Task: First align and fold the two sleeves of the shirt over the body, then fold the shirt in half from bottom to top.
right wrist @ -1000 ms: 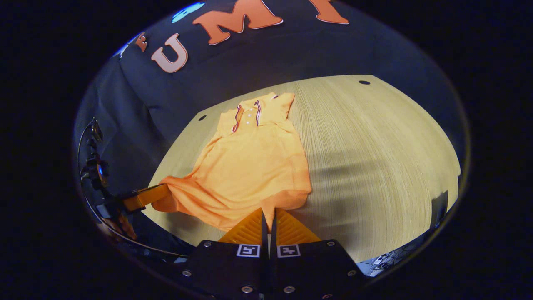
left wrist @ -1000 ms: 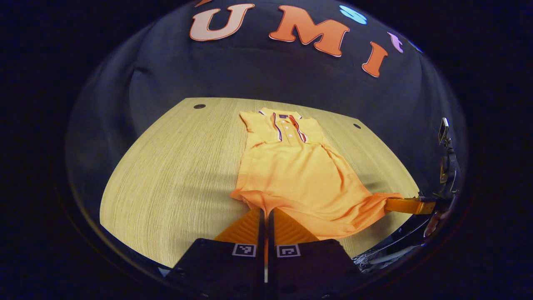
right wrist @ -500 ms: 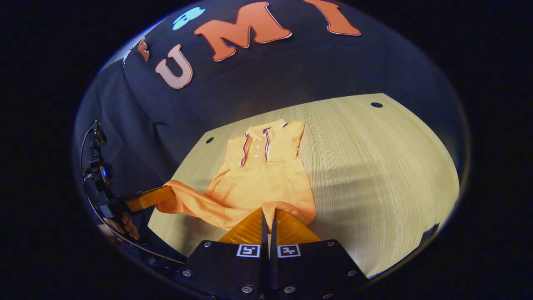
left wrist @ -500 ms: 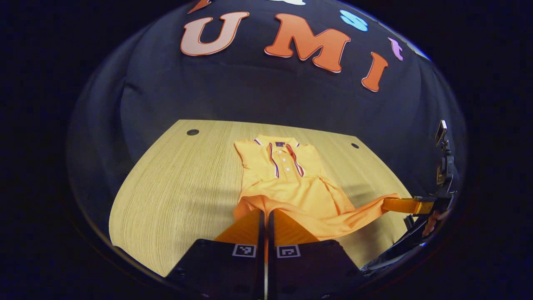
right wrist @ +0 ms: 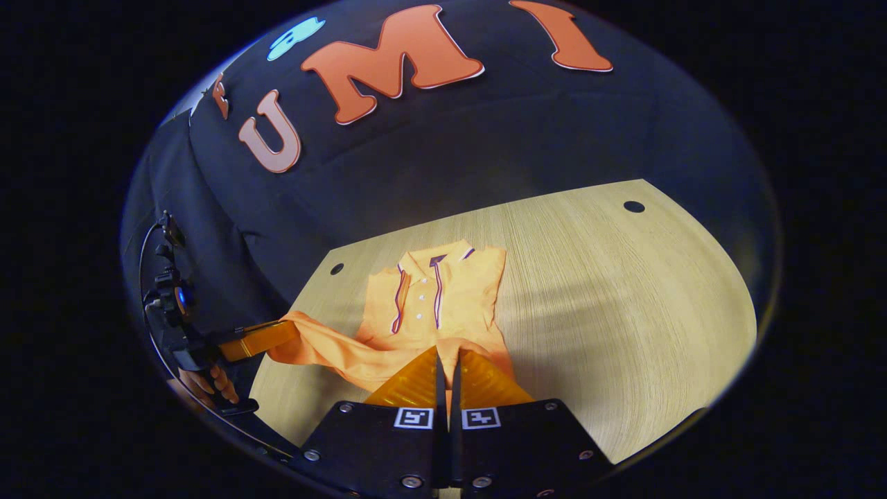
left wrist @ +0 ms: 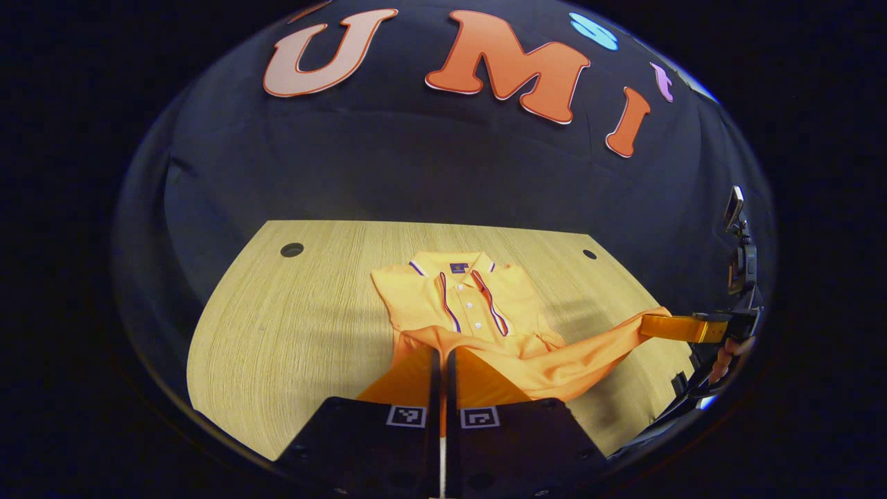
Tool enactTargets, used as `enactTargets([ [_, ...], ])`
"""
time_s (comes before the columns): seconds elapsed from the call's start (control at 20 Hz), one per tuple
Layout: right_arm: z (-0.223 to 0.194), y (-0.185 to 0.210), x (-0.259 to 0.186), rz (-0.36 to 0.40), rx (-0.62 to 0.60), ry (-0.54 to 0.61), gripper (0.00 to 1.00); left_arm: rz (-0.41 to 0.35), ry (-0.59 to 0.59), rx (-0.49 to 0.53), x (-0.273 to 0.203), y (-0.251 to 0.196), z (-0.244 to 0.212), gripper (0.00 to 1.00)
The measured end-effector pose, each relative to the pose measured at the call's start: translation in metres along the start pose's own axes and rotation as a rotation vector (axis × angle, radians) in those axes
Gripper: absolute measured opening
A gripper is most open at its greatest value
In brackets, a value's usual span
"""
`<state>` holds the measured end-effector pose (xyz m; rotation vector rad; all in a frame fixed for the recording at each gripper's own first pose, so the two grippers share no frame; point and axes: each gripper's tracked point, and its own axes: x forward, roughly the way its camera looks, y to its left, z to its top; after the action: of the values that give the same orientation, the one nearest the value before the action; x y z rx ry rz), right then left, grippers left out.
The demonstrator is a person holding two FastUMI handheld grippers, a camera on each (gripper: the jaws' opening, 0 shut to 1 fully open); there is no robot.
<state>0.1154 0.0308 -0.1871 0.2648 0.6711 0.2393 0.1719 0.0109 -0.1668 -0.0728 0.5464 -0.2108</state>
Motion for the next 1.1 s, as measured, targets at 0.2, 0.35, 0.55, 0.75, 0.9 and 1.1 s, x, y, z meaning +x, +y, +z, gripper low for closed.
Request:
enactTargets([
  [0.2, 0.033, -0.001, 0.029, -0.022, 0.004, -0.011, 0.01, -0.015, 0.028, -0.016, 0.03, 0.016, 0.022, 0.03],
  [0.35, 0.057, -0.002, 0.056, -0.041, 0.007, -0.013, 0.01, -0.019, 0.046, -0.027, 0.056, 0.031, 0.036, 0.04],
  [0.55, 0.082, -0.005, 0.093, -0.069, 0.009, -0.008, 0.01, -0.046, 0.099, -0.106, 0.092, 0.047, 0.046, 0.04],
  [0.75, 0.095, -0.004, 0.136, -0.074, 0.045, 0.018, 0.01, -0.069, 0.13, -0.178, 0.132, 0.062, 0.059, 0.04],
  [0.9, 0.105, -0.011, 0.163, -0.092, 0.039, 0.03, 0.01, -0.078, 0.139, -0.191, 0.159, 0.07, 0.069, 0.03],
  [1.1, 0.115, -0.023, 0.184, -0.115, 0.022, 0.051, 0.01, -0.091, 0.14, -0.141, 0.186, 0.077, 0.076, 0.04],
])
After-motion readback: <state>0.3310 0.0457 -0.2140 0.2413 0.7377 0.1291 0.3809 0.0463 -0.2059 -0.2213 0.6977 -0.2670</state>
